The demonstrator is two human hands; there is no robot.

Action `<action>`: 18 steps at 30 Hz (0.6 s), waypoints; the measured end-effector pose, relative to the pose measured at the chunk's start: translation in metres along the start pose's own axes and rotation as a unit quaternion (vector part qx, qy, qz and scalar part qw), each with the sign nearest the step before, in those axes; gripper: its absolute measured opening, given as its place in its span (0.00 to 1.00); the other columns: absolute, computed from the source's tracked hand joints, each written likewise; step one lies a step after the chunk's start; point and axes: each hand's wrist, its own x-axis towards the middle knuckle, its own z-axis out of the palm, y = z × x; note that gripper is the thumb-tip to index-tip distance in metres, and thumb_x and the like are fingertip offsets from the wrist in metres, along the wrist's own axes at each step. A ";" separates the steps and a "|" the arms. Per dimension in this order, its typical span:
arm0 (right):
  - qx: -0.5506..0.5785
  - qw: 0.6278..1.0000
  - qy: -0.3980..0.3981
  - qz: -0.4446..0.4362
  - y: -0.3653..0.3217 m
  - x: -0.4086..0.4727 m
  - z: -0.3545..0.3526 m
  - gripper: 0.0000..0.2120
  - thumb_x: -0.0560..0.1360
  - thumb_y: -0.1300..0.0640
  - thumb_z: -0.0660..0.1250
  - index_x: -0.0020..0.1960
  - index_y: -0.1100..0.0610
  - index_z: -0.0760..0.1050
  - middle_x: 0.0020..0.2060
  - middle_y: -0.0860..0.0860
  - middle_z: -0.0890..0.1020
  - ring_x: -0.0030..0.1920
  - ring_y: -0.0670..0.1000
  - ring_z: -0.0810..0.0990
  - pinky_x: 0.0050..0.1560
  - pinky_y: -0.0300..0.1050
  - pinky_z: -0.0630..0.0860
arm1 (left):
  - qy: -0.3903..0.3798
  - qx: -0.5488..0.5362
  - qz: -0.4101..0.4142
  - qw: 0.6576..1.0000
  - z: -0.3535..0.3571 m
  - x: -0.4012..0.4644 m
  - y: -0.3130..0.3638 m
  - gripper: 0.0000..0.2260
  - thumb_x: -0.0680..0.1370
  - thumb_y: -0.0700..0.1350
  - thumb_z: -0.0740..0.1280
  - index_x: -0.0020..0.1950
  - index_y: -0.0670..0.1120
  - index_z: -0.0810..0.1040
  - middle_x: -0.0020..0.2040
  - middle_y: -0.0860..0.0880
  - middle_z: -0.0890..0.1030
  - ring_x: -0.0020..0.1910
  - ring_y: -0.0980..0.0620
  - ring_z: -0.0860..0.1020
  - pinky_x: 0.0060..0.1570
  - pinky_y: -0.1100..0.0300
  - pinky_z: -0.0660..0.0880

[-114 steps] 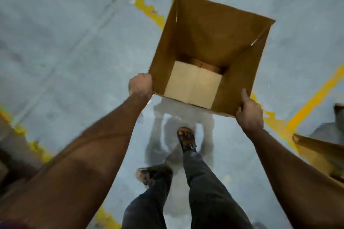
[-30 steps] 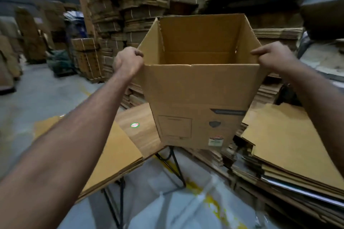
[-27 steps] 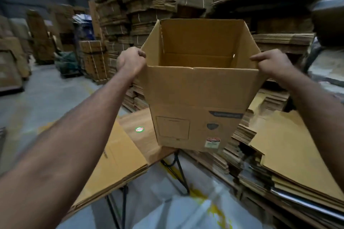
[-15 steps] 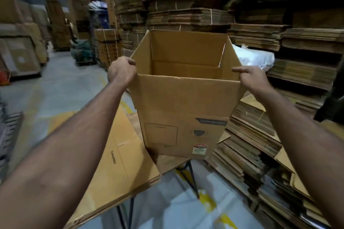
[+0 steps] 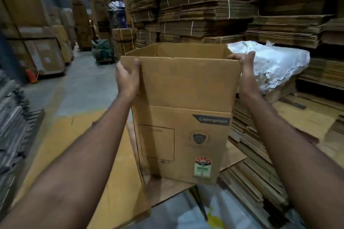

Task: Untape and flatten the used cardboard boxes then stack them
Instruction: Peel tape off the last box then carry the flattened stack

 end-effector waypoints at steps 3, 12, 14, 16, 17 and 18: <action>-0.119 0.983 0.022 -0.137 0.032 0.026 0.000 0.14 0.80 0.46 0.58 0.61 0.53 0.70 0.56 0.54 0.75 0.55 0.52 0.76 0.57 0.54 0.76 | 0.023 0.060 0.021 0.998 0.031 0.004 -0.015 0.37 0.79 0.62 0.60 0.80 0.46 0.48 0.77 0.43 0.59 0.75 0.43 0.60 0.70 0.49 0.60; -0.179 0.943 0.069 -0.271 0.069 0.061 0.050 0.13 0.78 0.52 0.64 0.58 0.60 0.72 0.63 0.57 0.72 0.65 0.55 0.69 0.66 0.50 0.66 | -0.031 0.203 -0.137 0.969 0.071 0.042 -0.031 0.36 0.82 0.62 0.53 0.79 0.50 0.36 0.79 0.38 0.44 0.78 0.37 0.50 0.75 0.41 0.51; -0.228 0.931 0.056 -0.281 0.072 0.066 0.068 0.15 0.78 0.49 0.64 0.58 0.59 0.73 0.63 0.57 0.73 0.65 0.57 0.69 0.65 0.48 0.63 | -0.075 0.278 -0.090 0.953 0.079 0.026 -0.040 0.38 0.81 0.58 0.58 0.79 0.48 0.35 0.78 0.36 0.39 0.78 0.36 0.46 0.75 0.43 0.49; -0.251 0.924 0.062 -0.283 0.073 0.067 0.082 0.16 0.78 0.47 0.63 0.58 0.58 0.73 0.62 0.56 0.73 0.65 0.59 0.70 0.65 0.50 0.64 | -0.133 0.333 -0.005 0.934 0.084 0.002 -0.048 0.45 0.78 0.59 0.64 0.78 0.48 0.33 0.77 0.35 0.35 0.78 0.36 0.41 0.74 0.42 0.46; -0.253 0.921 0.072 -0.286 0.074 0.067 0.087 0.16 0.78 0.47 0.63 0.58 0.58 0.73 0.61 0.56 0.73 0.65 0.60 0.70 0.64 0.54 0.66 | -0.162 0.342 0.036 0.925 0.086 -0.012 -0.051 0.48 0.76 0.61 0.66 0.78 0.49 0.32 0.77 0.36 0.33 0.77 0.37 0.39 0.74 0.41 0.45; -0.255 0.919 0.081 -0.291 0.074 0.066 0.091 0.16 0.78 0.47 0.63 0.58 0.58 0.73 0.61 0.56 0.73 0.64 0.60 0.70 0.62 0.57 0.68 | -0.188 0.341 0.070 0.918 0.088 -0.026 -0.053 0.50 0.74 0.64 0.67 0.78 0.49 0.32 0.77 0.37 0.32 0.77 0.37 0.38 0.74 0.41 0.45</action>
